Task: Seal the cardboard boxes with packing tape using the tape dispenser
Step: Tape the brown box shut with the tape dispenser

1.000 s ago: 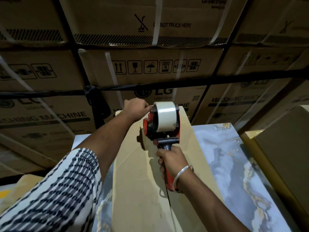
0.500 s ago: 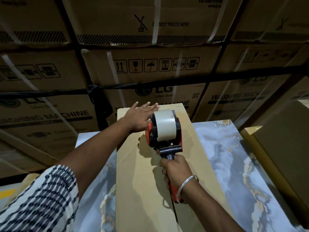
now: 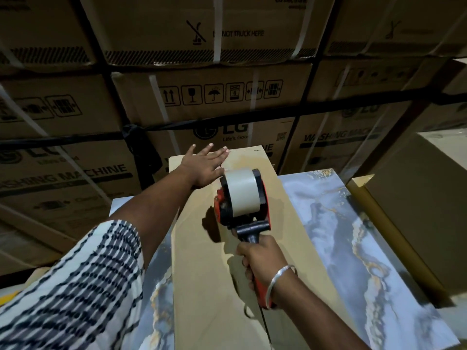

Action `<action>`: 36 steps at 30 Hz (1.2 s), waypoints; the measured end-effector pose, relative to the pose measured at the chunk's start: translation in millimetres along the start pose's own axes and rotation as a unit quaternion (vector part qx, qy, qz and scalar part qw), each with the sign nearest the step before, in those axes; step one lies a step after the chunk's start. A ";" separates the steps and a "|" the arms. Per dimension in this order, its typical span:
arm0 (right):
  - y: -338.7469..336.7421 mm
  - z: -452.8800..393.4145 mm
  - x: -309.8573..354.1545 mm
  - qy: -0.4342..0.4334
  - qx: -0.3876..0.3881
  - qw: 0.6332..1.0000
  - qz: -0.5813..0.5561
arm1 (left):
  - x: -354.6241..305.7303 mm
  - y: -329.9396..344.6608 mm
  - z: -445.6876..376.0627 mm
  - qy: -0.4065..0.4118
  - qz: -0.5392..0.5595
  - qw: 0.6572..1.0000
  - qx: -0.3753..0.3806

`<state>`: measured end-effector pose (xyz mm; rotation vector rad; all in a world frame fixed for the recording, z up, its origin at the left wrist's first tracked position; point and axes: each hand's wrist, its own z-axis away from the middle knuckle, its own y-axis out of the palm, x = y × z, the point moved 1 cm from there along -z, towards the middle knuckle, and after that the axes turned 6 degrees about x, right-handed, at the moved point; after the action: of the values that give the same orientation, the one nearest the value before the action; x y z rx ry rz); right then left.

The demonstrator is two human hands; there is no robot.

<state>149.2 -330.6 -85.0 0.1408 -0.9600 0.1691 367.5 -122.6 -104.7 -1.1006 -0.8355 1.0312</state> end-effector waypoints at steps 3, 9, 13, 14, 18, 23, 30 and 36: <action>-1.6 23.0 -14.7 0.000 -0.006 1.000 -0.001 | -10.2 -1.8 5.4 -0.032 0.018 0.999 -0.011; -4.0 26.0 -14.9 -0.010 -0.017 1.000 0.009 | -67.1 5.4 68.4 0.075 0.051 0.996 -0.019; -4.1 24.2 -16.6 -0.014 -0.023 1.000 0.016 | -63.7 3.6 79.4 0.071 0.059 0.996 0.019; -4.6 23.5 -16.3 -0.011 -0.019 1.000 0.012 | -62.3 1.8 78.0 0.067 0.042 0.997 0.025; -9.5 15.2 -12.3 -0.008 -0.012 1.000 0.008 | -64.4 -5.0 70.4 0.057 0.009 0.998 0.036; -11.9 -4.2 5.9 0.007 -0.013 1.000 0.015 | -66.0 -22.0 62.2 0.029 -0.022 0.998 0.059; -18.7 14.4 -0.2 0.016 -0.005 1.000 0.007 | -54.5 -11.0 38.7 0.021 -0.004 0.999 0.046; -28.0 43.3 -24.7 0.019 -0.002 1.000 -0.003 | -54.2 -1.4 31.8 0.000 -0.025 1.000 0.017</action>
<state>106.4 -368.4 -82.0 0.1361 -0.9225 0.1630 321.4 -164.7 -97.2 -1.0465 -0.8383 1.0004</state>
